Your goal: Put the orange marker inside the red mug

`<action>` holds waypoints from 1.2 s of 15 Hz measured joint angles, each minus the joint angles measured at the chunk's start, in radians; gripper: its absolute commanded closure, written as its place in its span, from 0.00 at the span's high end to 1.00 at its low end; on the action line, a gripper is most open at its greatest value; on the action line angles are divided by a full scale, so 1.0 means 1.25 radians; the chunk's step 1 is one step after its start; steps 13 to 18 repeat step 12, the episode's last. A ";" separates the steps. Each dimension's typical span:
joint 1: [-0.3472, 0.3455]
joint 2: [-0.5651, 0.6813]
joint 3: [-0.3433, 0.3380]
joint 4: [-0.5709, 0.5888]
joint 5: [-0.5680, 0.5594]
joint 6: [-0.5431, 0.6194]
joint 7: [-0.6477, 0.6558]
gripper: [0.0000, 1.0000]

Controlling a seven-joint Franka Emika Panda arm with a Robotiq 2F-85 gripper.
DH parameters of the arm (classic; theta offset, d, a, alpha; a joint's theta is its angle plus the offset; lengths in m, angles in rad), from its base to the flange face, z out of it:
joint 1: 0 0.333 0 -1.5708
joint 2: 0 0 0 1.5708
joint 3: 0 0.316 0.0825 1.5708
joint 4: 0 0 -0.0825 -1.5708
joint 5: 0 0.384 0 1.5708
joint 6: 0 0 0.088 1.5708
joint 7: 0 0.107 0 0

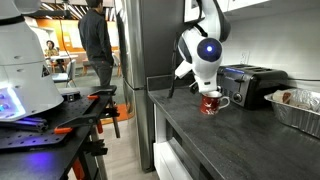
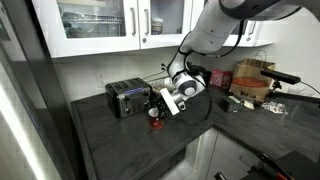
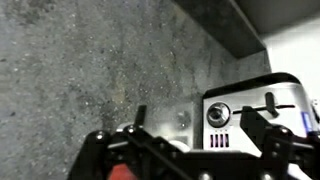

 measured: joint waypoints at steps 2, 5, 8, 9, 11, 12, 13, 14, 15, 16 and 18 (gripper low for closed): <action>0.045 -0.040 0.001 -0.027 -0.027 0.105 0.012 1.00; 0.107 -0.092 0.004 -0.070 -0.106 0.261 0.094 1.00; 0.165 -0.123 0.009 -0.117 -0.259 0.401 0.250 1.00; 0.184 -0.127 0.008 -0.135 -0.329 0.437 0.323 1.00; 0.258 -0.127 -0.046 -0.172 -0.467 0.462 0.479 1.00; 0.307 -0.127 -0.092 -0.189 -0.534 0.463 0.561 1.00; 0.307 -0.127 -0.092 -0.189 -0.534 0.463 0.561 1.00; 0.307 -0.127 -0.092 -0.189 -0.534 0.463 0.561 1.00; 0.307 -0.127 -0.092 -0.189 -0.534 0.463 0.561 1.00; 0.307 -0.127 -0.092 -0.189 -0.534 0.463 0.561 1.00; 0.307 -0.127 -0.092 -0.189 -0.534 0.463 0.561 1.00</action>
